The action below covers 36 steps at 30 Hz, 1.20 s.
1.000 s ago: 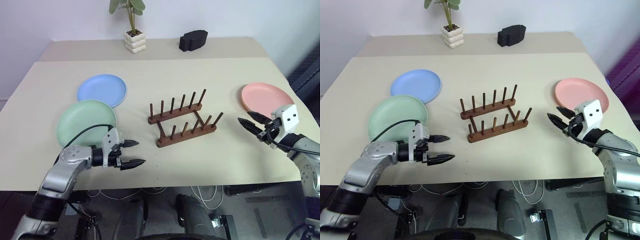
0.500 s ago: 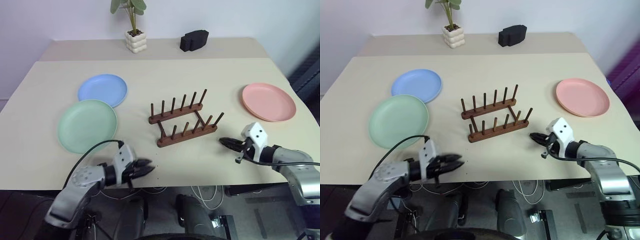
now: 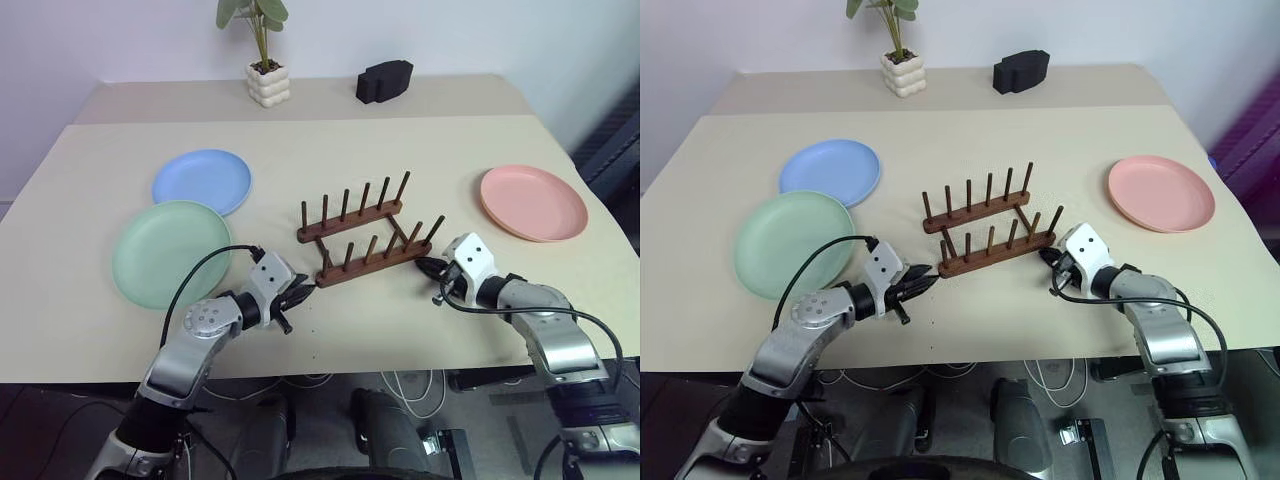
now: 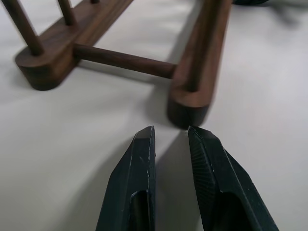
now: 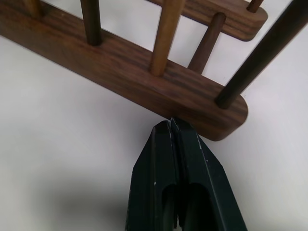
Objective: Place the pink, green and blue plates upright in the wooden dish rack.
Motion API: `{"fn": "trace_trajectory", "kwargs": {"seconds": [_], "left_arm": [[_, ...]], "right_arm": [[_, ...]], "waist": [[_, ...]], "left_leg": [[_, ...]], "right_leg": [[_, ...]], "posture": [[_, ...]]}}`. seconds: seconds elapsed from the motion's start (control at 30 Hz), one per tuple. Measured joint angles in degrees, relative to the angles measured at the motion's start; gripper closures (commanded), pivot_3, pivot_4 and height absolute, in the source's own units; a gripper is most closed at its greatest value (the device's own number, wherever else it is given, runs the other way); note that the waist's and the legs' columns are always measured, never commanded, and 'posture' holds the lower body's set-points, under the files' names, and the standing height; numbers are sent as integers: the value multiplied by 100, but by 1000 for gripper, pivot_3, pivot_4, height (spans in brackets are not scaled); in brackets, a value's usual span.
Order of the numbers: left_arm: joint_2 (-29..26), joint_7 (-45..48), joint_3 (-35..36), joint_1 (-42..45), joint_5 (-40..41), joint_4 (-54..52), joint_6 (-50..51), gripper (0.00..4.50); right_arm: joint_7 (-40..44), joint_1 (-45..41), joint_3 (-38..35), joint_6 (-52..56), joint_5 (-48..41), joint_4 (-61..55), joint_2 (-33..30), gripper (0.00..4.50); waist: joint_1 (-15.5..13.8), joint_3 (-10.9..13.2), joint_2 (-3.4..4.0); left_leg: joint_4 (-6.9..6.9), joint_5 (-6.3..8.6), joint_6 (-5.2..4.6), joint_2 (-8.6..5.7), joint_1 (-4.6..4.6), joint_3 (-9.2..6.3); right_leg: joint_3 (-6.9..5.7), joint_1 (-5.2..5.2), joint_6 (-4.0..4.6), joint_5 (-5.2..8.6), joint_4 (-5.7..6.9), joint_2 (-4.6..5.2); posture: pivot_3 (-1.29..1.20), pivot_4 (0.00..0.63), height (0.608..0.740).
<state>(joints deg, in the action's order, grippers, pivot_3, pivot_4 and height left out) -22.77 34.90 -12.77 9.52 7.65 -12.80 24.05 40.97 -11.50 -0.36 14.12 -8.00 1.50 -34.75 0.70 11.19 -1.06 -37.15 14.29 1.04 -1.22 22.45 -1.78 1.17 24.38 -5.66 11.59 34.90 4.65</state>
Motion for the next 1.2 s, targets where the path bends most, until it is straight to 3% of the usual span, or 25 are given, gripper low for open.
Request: {"fn": "trace_trajectory", "kwargs": {"seconds": [0.33, 0.67, 0.97, 1.2], "left_arm": [[186, -291, 61, 260, -117, 465, -226, 3405], [-816, 1234, 277, -241, 1003, -324, 479, 3405], [-106, 772, -425, 479, 478, 114, 510, 3405], [222, 310, -488, 699, 198, 423, 450, 3405]], "right_arm": [[-66, -86, 34, -103, 96, 118, 107, 4500], [144, 48, -47, -63, -15, 23, -23, 4500], [231, 78, -64, -32, -25, -13, -57, 4500], [218, 73, -58, -30, -22, -13, -52, 4500]], "waist": [[11, -2, 0], [-6, -2, 1], [-11, -3, -1], [-8, -4, -2]], "left_leg": [[-1, 0, 0, -2, -6, 0], [1, 0, 0, 6, -5, -2], [-2, 0, 0, -6, -5, -4], [-5, -1, 0, -5, -7, -5]], "right_leg": [[0, -5, 0, -1, 6, 0], [0, -5, -2, 4, 4, 4], [0, -7, -2, 2, 6, 1], [0, -9, -5, 3, 8, 0]], "posture": [[0, 150, 735], [0, 150, 735], [0, 150, 735], [0, 150, 735]]}}
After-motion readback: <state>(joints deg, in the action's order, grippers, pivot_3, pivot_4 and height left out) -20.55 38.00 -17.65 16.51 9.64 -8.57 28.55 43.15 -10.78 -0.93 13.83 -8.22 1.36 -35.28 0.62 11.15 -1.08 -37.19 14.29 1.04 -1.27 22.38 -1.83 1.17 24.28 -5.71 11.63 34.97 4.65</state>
